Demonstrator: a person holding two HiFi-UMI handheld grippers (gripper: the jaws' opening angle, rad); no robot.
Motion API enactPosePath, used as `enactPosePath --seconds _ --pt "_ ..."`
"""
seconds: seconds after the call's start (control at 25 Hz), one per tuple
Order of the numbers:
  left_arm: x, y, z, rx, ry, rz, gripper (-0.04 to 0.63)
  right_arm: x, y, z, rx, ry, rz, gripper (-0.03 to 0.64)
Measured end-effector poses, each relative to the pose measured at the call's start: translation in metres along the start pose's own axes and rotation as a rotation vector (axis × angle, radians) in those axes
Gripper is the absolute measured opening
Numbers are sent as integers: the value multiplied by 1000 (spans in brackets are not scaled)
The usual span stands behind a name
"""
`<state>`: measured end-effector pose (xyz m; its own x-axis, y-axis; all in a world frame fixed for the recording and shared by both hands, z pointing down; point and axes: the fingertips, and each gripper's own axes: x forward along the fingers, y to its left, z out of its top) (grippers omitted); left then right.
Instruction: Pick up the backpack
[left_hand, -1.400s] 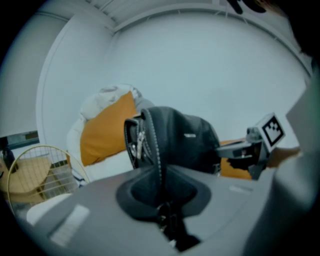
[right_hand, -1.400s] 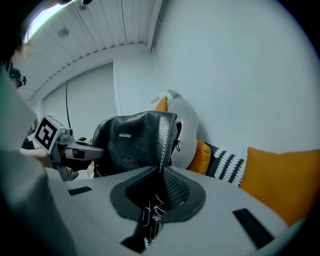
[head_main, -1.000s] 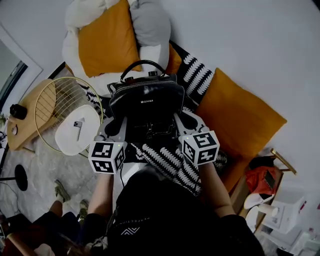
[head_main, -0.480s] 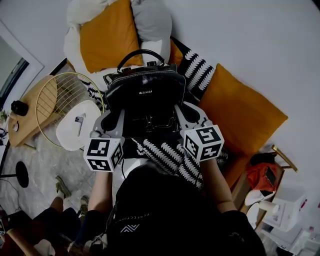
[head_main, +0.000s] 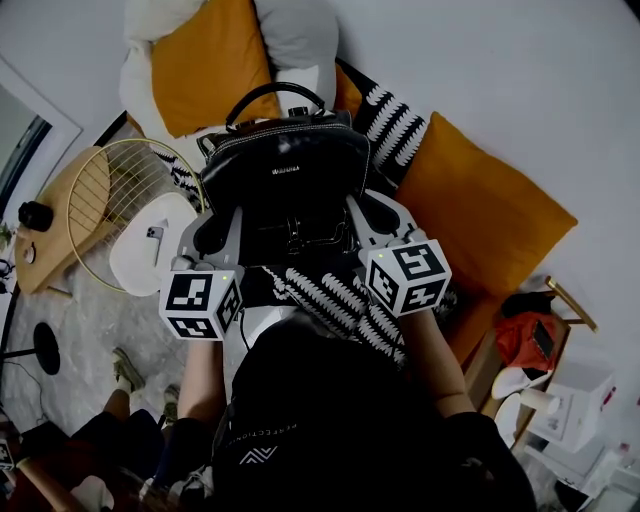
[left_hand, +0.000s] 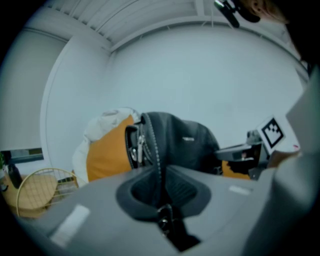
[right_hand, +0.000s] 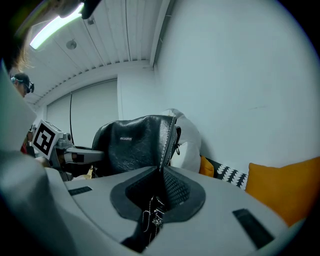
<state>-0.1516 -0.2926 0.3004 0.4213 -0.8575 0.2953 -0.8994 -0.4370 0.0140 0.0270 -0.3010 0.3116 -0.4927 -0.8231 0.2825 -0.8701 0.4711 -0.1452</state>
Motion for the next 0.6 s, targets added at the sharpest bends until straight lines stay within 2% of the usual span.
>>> enactPosePath --seconds 0.6 --pt "1 9 -12 -14 24 20 37 13 3 -12 24 20 13 23"
